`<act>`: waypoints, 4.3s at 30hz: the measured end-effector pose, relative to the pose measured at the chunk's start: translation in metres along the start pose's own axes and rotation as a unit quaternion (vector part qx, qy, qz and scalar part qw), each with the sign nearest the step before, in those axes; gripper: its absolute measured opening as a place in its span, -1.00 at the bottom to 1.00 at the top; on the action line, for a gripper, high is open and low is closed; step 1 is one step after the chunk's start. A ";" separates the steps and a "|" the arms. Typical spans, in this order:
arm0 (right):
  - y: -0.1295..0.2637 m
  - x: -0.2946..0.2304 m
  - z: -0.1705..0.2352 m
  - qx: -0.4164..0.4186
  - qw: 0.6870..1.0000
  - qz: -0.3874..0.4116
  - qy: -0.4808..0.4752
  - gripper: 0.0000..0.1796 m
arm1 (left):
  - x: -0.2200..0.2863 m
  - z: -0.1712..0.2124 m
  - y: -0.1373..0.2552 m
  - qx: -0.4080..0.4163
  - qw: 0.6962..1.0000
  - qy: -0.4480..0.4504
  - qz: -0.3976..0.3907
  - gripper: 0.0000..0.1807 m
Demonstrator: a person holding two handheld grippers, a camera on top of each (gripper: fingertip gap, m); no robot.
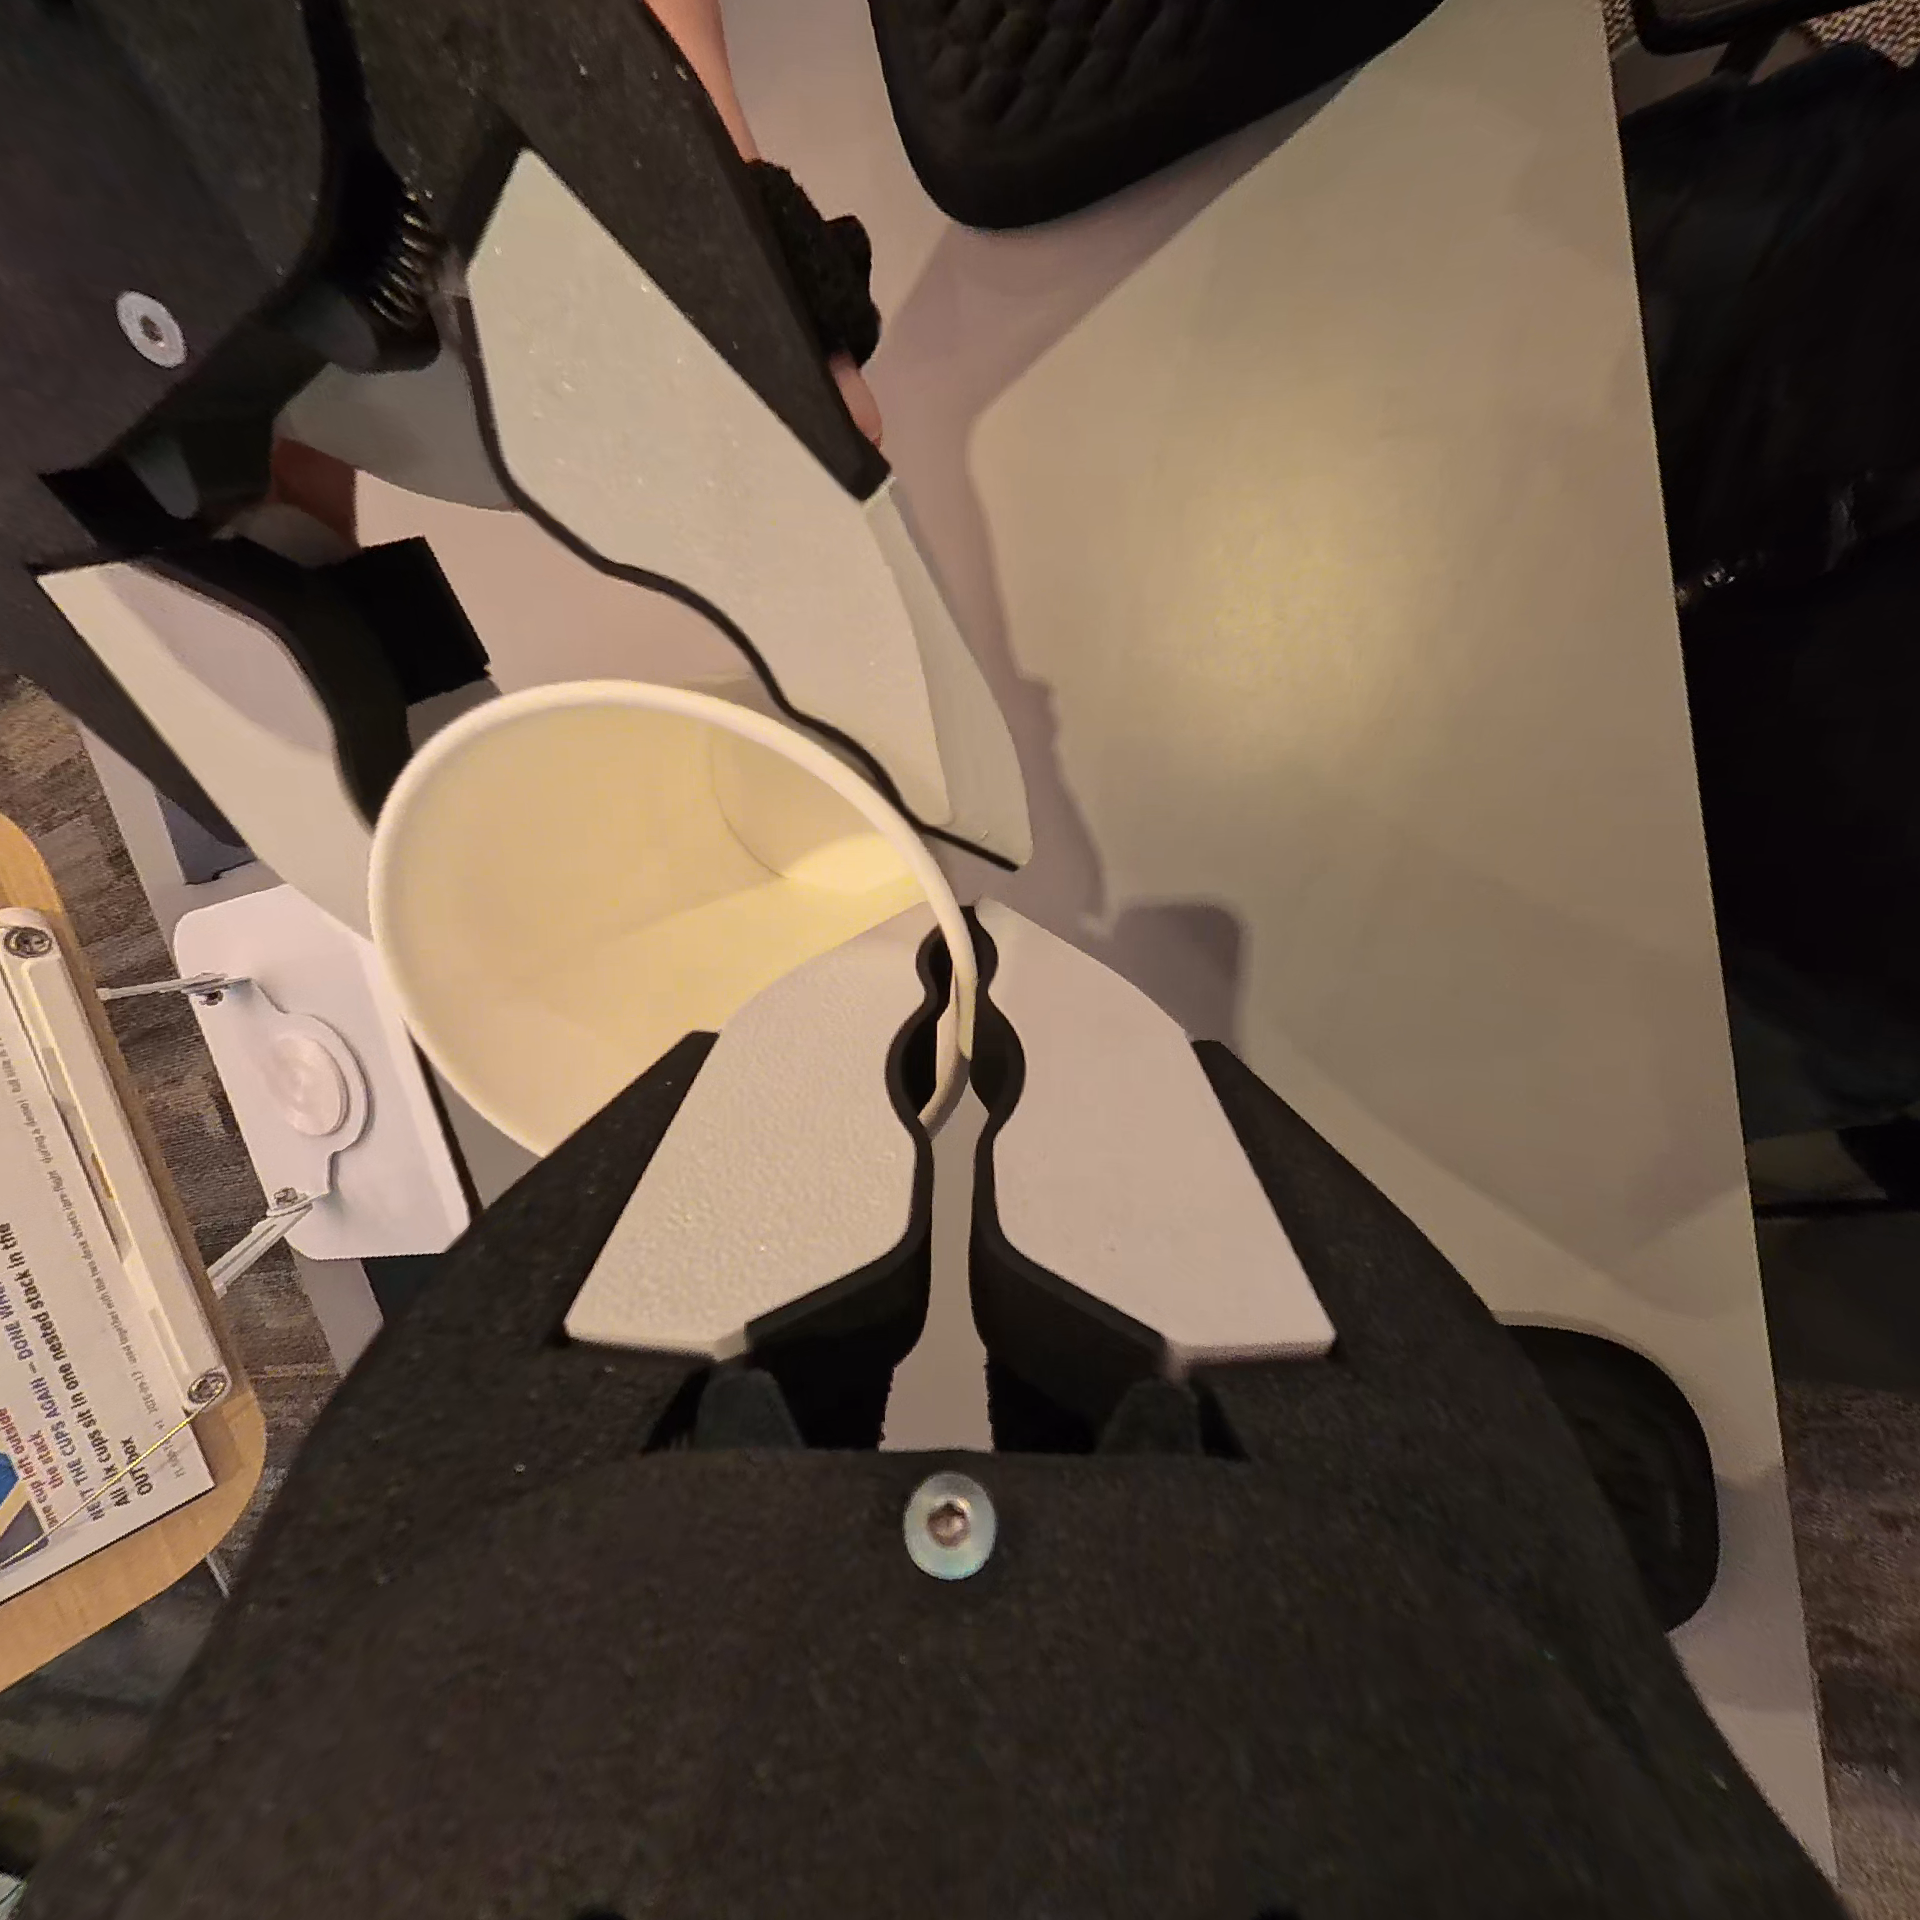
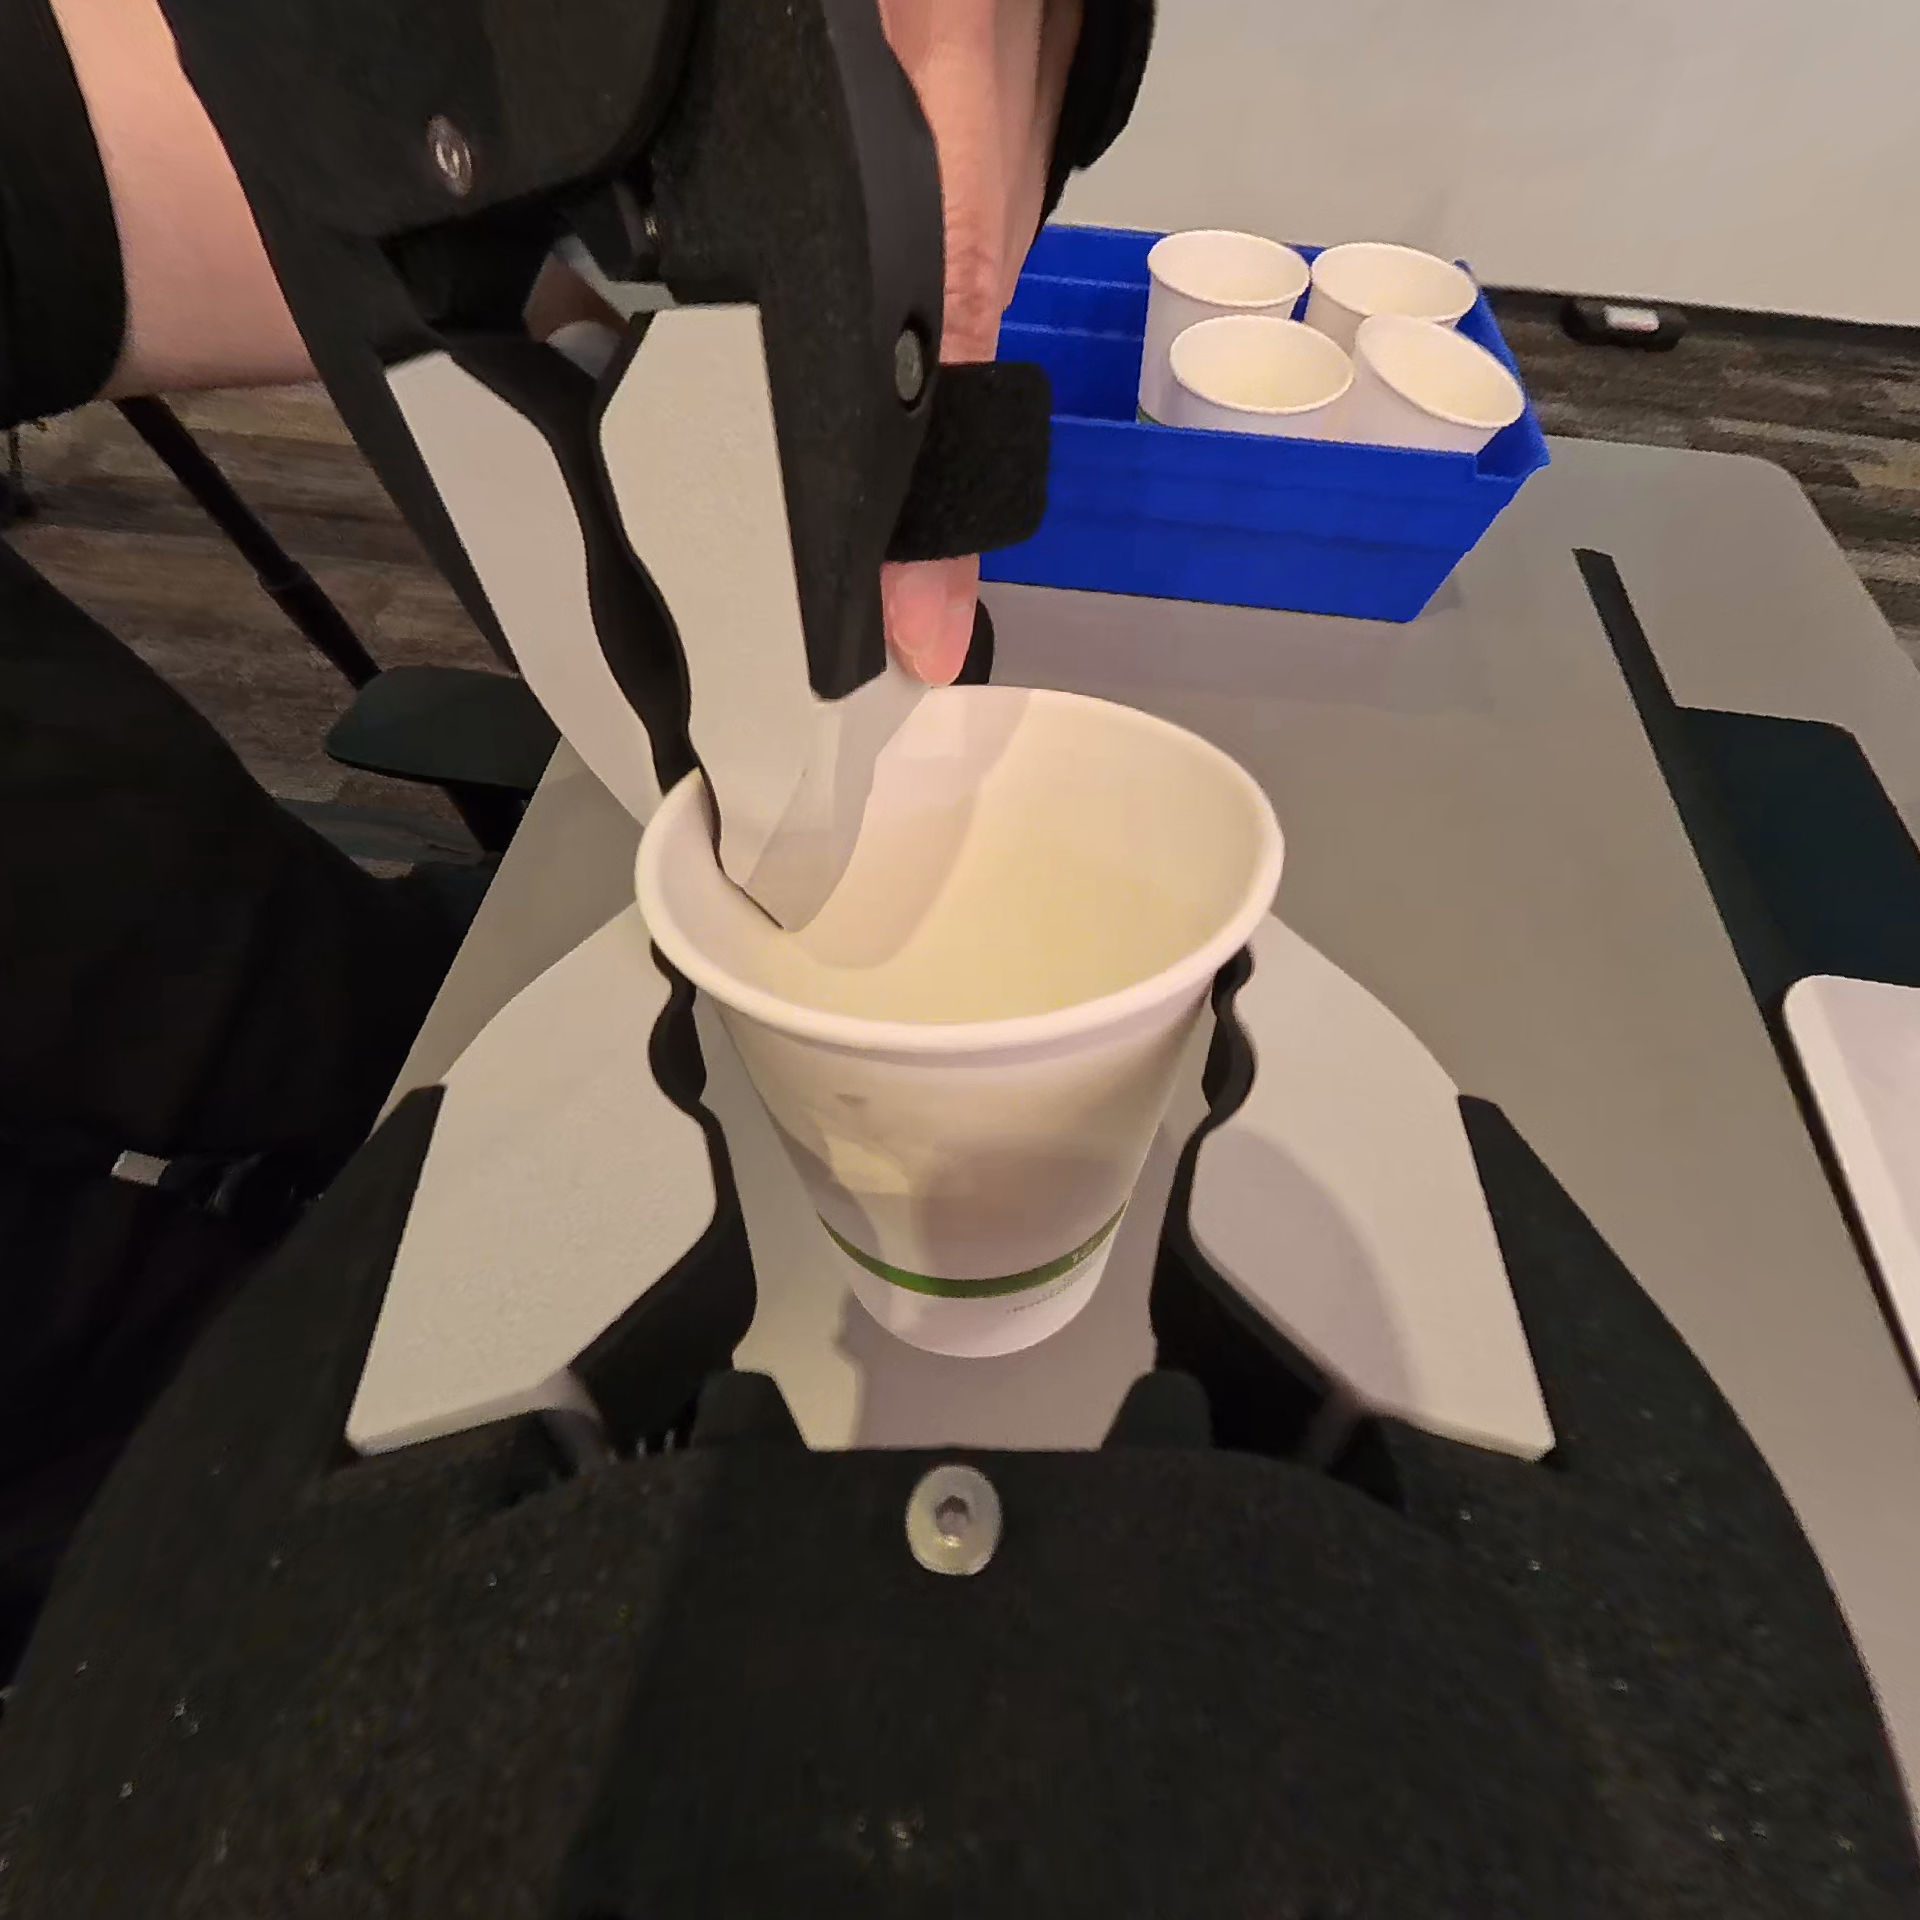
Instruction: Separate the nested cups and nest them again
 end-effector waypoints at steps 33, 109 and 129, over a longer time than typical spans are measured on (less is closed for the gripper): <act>0.037 0.024 0.015 0.008 0.998 0.053 -0.040 0.00 | -0.004 0.039 0.038 0.147 0.954 0.149 -0.213 -0.32; 0.282 -0.067 0.083 0.098 0.861 0.485 -0.117 0.13 | 0.049 0.244 0.123 -0.052 0.824 0.392 -0.406 -0.47; 0.276 -0.056 0.096 0.079 0.872 0.462 -0.142 0.10 | 0.039 0.351 0.064 -0.239 0.898 0.294 -0.224 -0.52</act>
Point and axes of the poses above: each gripper's, where its closed fingertips meet, y back along the fingers, z out of its underside, x = y × z across the jaws, the point moved 9 cm from there along y, back along the fingers, and after that the axes turned 5 degrees about -z, right-handed, at the moved point
